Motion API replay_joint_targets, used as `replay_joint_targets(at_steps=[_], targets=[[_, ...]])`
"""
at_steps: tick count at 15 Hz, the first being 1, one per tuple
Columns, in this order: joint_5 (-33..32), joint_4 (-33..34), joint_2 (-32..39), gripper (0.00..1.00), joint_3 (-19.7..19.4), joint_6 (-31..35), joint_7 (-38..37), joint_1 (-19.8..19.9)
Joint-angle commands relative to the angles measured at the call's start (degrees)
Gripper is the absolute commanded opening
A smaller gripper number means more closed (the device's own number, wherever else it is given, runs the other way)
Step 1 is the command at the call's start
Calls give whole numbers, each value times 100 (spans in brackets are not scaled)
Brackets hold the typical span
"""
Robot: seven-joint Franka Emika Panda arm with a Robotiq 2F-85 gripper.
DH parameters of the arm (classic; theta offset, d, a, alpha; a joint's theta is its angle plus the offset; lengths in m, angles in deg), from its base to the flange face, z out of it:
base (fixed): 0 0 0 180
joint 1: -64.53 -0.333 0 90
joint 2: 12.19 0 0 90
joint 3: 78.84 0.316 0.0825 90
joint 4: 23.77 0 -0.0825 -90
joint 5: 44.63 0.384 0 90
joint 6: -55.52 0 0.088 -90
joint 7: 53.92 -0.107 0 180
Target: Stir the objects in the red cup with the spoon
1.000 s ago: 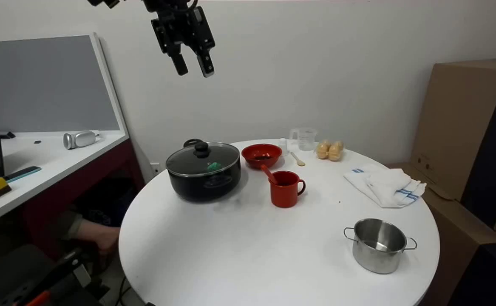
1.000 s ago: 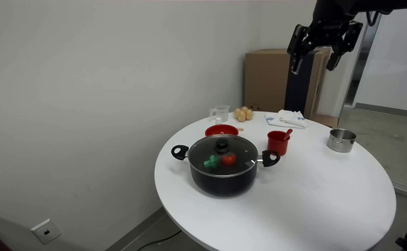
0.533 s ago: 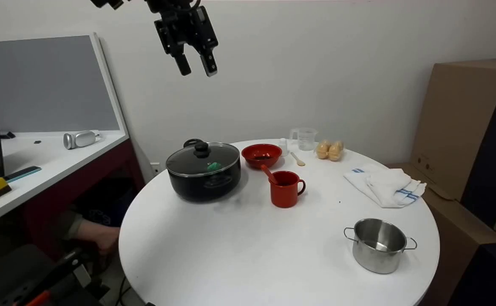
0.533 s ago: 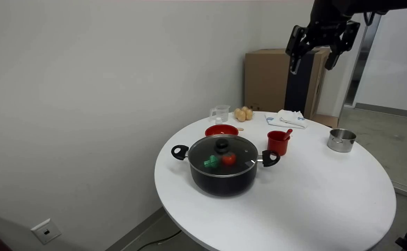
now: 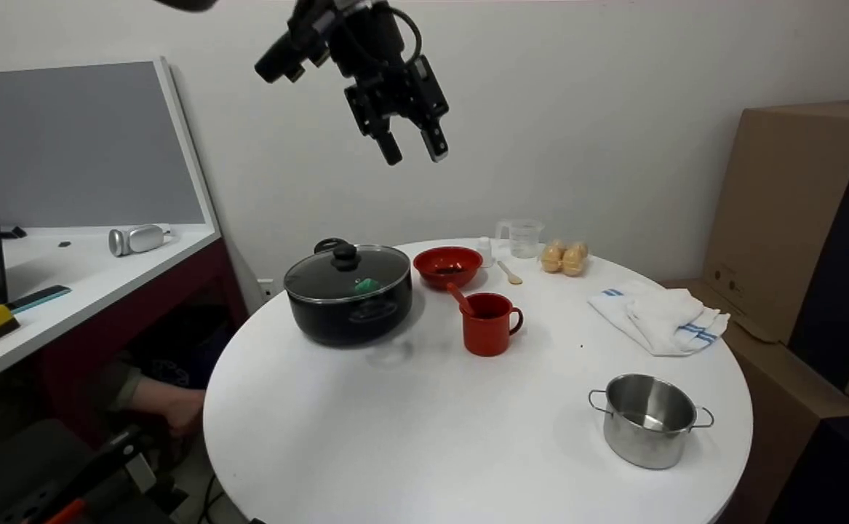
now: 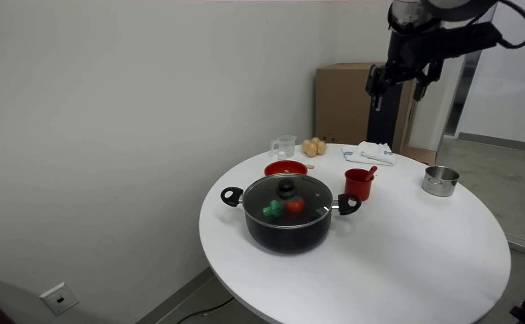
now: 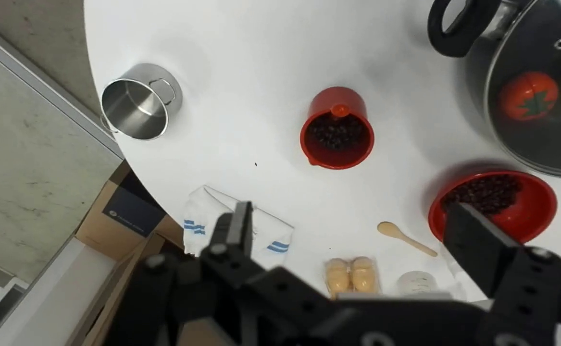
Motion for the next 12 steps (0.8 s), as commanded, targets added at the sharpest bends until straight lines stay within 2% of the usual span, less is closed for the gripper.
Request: replay_joint_targets(at_steps=[1,7,8,12], targets=[[-484,434,863,100,-277,423,-305,-204],[-1097,426,1542,100,-760,1098,-292,-925],[-1360,433,1617,100,-603,1183,-437,-769],[-1952,544,1909,100,-834,1370,-880,-790]])
